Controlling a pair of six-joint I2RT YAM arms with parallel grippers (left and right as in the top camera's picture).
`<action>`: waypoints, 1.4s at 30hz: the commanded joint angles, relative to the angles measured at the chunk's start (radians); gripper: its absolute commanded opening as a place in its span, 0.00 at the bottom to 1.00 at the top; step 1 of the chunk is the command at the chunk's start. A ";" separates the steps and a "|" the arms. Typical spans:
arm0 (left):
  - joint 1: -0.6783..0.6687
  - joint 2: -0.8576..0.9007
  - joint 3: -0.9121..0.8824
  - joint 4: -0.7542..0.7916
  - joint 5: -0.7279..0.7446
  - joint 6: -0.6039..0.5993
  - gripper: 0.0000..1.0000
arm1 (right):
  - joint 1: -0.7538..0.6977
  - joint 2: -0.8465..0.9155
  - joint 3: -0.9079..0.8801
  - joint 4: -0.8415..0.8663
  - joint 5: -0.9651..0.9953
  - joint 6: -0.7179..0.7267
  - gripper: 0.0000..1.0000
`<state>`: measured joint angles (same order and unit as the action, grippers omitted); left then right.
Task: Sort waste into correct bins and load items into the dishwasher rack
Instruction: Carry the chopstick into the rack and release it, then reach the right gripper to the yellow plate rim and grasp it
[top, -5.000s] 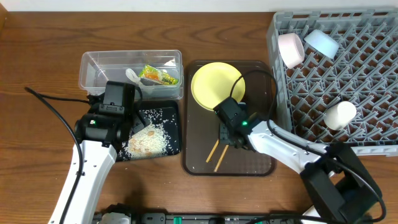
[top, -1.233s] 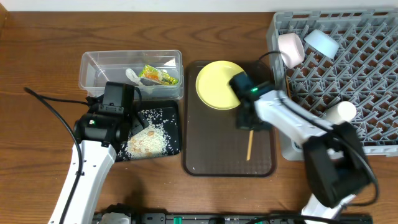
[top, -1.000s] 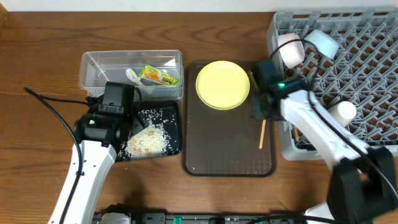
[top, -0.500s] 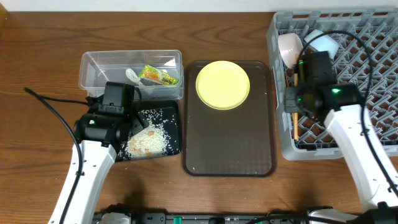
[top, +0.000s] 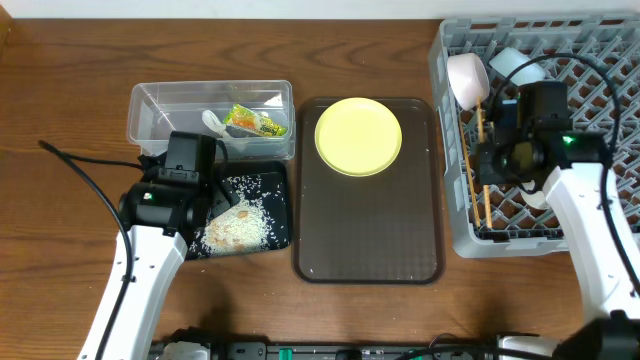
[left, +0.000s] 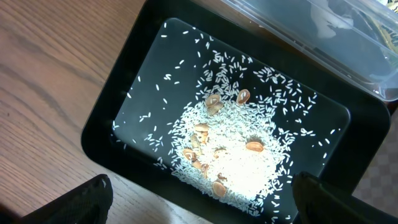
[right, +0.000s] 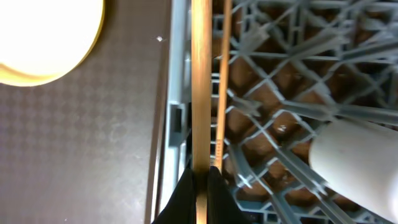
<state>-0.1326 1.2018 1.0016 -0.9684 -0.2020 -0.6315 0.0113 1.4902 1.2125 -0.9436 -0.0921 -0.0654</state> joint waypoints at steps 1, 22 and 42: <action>0.005 0.002 0.017 -0.003 -0.019 0.002 0.94 | 0.013 0.046 0.005 0.003 -0.039 -0.036 0.12; 0.005 0.002 0.017 -0.003 -0.019 0.002 0.94 | 0.240 0.127 0.100 0.343 0.011 0.205 0.32; 0.005 0.002 0.017 -0.004 -0.019 0.002 0.94 | 0.376 0.552 0.100 0.423 0.214 0.585 0.18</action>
<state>-0.1326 1.2018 1.0016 -0.9688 -0.2020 -0.6315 0.3813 2.0224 1.3067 -0.5137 0.1036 0.4557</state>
